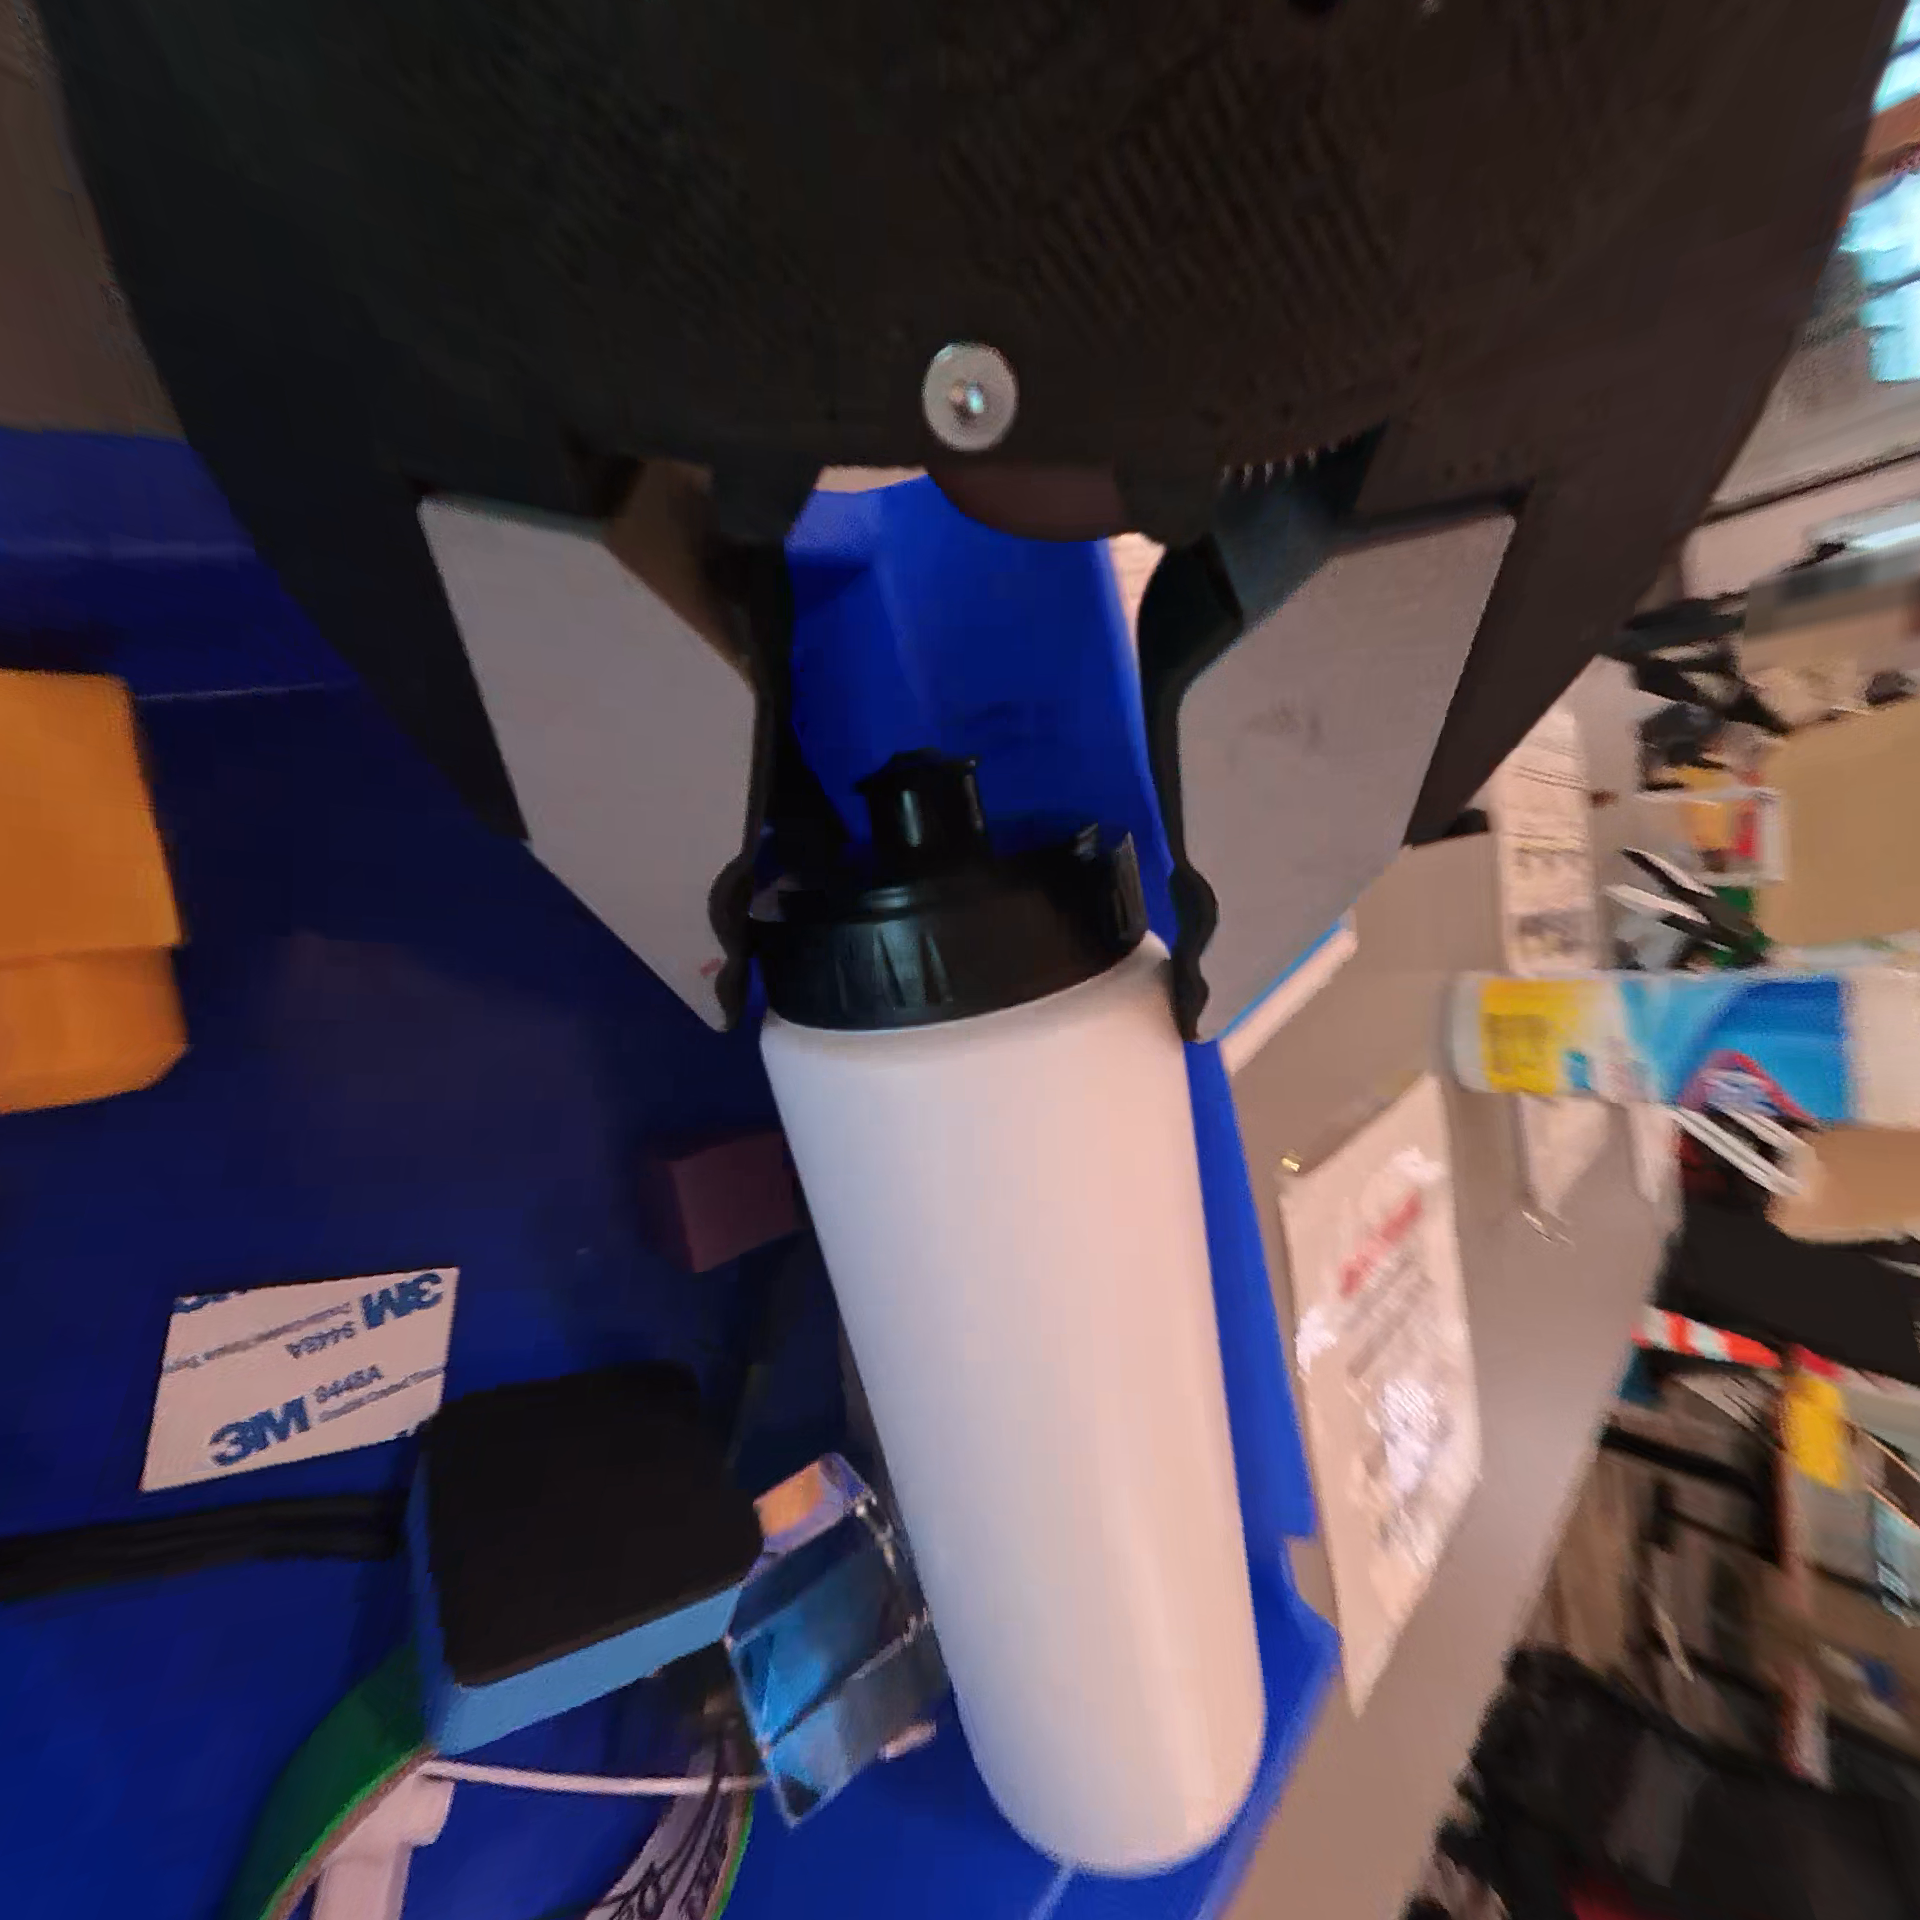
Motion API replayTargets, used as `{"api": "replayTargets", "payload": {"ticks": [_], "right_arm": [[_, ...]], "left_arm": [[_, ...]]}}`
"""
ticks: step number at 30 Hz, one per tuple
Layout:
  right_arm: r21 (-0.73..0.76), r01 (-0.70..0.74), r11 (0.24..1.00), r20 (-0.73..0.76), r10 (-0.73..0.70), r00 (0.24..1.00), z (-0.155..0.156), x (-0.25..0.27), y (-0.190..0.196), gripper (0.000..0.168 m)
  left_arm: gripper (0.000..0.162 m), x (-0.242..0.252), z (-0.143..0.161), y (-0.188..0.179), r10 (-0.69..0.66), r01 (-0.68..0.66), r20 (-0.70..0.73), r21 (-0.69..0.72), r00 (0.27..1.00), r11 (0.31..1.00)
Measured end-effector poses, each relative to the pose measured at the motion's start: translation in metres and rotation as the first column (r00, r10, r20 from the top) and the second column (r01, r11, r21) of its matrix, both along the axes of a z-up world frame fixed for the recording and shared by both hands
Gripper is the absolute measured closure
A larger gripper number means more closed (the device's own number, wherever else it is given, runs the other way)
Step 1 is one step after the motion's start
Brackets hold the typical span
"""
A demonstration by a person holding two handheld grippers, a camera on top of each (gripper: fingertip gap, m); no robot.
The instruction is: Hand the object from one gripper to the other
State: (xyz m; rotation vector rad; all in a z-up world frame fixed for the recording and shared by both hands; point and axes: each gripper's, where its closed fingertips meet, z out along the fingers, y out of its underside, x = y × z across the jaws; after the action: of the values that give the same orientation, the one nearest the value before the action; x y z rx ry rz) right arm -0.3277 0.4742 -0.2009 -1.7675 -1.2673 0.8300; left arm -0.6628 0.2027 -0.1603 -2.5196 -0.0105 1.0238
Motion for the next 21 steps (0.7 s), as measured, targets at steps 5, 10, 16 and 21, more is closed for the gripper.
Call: {"api": "replayTargets", "payload": {"ticks": [5,10,16,21], "right_arm": [[0.01,-0.003,1.0,0.004,0.003,1.0,0.0,0.0,-0.001,0.102],[0.011,-0.006,1.0,0.005,0.006,1.0,0.0,0.0,-0.001,0.103],[0.014,-0.01,1.0,0.009,0.009,1.0,-0.001,0.0,-0.003,0.104],[0.019,-0.005,1.0,0.0,0.005,1.0,0.001,0.0,-0.002,0.105]], "left_arm": [[0.086,0.004,0.03,0.007,-0.156,0.117,-0.28,-0.151,0.947,0.982],[0.088,0.013,0.055,0.015,-0.321,0.202,-0.475,-0.285,0.82,0.937],[0.088,0.018,0.091,0.015,-0.38,0.221,-0.585,-0.326,0.717,0.919],[0.088,0.034,0.128,0.017,-0.418,0.263,-0.662,-0.327,0.622,0.908]]}}
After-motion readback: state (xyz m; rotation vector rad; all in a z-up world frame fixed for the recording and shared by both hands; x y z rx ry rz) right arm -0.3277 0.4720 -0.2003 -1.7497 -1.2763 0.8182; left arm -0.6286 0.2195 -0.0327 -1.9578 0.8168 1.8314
